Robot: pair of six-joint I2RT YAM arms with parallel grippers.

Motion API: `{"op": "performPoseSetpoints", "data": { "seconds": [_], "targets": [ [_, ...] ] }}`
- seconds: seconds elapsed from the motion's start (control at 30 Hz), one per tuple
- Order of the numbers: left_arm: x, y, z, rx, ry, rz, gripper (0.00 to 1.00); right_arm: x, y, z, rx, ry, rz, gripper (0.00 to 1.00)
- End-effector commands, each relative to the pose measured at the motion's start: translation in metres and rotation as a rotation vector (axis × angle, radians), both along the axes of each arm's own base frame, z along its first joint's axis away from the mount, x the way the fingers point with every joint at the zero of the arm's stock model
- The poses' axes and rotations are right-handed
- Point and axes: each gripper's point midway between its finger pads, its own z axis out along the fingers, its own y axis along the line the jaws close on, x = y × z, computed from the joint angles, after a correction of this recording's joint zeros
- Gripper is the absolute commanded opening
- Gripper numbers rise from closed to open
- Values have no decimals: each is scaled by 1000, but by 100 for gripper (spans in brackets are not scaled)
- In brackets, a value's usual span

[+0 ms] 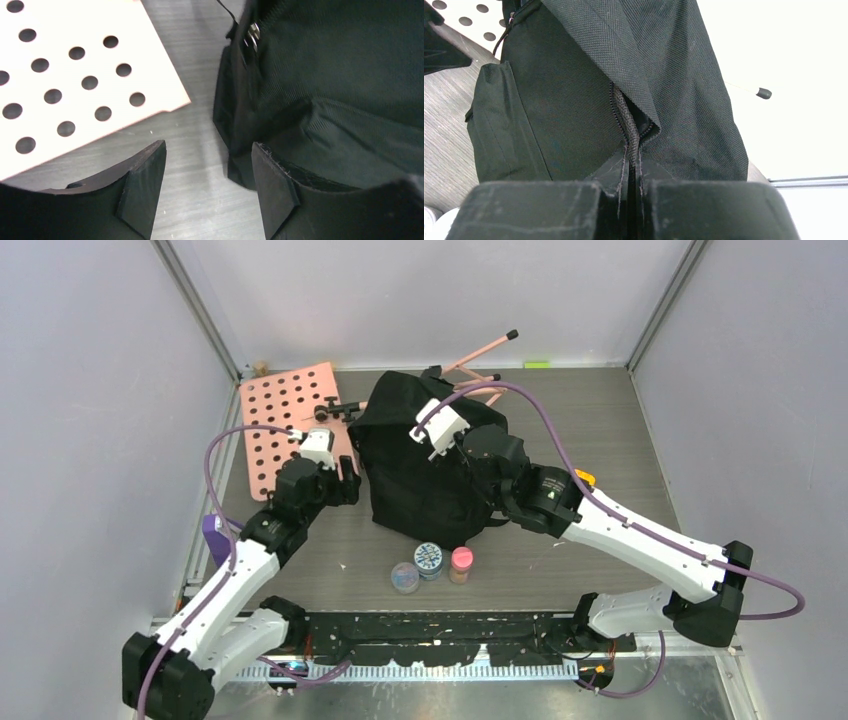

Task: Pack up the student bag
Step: Zip the student bag at the center of the board.

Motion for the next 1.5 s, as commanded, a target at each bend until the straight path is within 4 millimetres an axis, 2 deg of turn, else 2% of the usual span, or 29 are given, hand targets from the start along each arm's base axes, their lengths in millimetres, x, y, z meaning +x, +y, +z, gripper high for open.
{"op": "performPoseSetpoints", "data": {
  "seconds": [0.0,0.03,0.2,0.47,0.63,0.97,1.1,1.27,1.3,1.47],
  "targets": [
    [36,-1,32,-77,-126,43,64,-3,-7,39,141,-59,-6,0],
    [38,-4,27,-82,-108,31,62,-4,-7,38,144,-56,-3,1],
    [42,-22,30,-138,-122,-44,61,-4,-6,36,146,-50,2,0],
    [33,-11,40,-160,-172,0,61,-6,-6,34,142,-42,8,0],
    [44,-9,38,-142,-143,22,58,-7,-4,33,151,-34,16,0],
    [59,-24,34,-179,-141,-16,48,-9,-4,31,157,-26,23,0],
    [59,-33,35,-192,-162,-72,38,-9,-4,29,152,-23,24,0],
    [59,-35,36,-183,-180,-92,3,-8,-4,28,150,-22,19,0],
    [58,-34,38,-184,-185,-90,0,-8,-4,28,151,-22,19,0],
    [44,-32,63,-199,-239,-113,0,-7,-4,24,138,-19,15,1]
  ]
}}
